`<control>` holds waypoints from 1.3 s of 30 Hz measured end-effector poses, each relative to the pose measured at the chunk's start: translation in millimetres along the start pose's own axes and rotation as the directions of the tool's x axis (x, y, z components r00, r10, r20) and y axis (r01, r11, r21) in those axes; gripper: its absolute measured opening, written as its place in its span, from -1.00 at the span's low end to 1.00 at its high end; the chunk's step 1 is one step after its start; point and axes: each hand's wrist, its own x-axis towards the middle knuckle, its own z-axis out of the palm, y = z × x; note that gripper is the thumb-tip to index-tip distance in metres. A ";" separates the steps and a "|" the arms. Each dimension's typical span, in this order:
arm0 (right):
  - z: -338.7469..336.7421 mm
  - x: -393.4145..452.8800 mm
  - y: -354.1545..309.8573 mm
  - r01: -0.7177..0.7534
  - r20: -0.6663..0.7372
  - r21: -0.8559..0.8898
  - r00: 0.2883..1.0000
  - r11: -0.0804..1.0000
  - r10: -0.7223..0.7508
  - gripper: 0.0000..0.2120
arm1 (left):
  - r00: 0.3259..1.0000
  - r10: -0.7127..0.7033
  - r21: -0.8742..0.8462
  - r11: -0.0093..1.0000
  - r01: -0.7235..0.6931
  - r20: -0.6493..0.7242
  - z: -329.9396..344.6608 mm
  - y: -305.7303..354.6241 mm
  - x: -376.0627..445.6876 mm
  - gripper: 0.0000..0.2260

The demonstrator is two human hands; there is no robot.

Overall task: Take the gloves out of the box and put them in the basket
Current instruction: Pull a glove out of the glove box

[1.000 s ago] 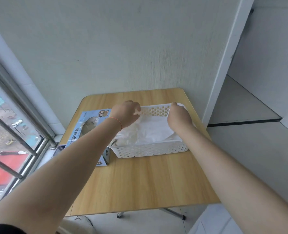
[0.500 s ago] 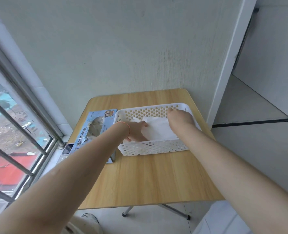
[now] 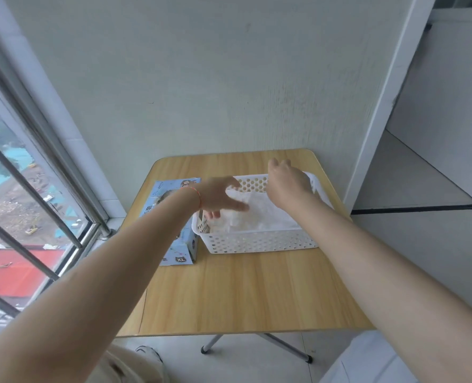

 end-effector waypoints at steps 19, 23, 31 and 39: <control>31.4 4.3 -198.4 0.396 0.313 0.206 0.840 0.895 -0.444 -0.78 | 0.873 -0.160 -0.282 0.959 0.028 -0.460 35.6 -152.7 -66.8 -0.66; 31.7 6.1 -204.8 0.331 0.358 0.218 0.848 0.918 -0.391 -0.75 | 0.889 -0.134 -0.276 0.961 0.009 -0.438 40.9 -157.2 -67.4 -0.50; 27.7 5.2 -195.5 0.279 0.372 0.259 0.855 0.925 -0.362 -0.85 | 0.896 -0.203 -0.282 0.955 0.091 -0.396 41.9 -158.9 -66.1 -0.29; 37.2 18.5 -195.0 0.267 0.310 0.253 0.888 0.930 -0.340 -0.65 | 0.923 -0.177 -0.274 0.958 0.082 -0.343 44.4 -167.7 -72.9 0.13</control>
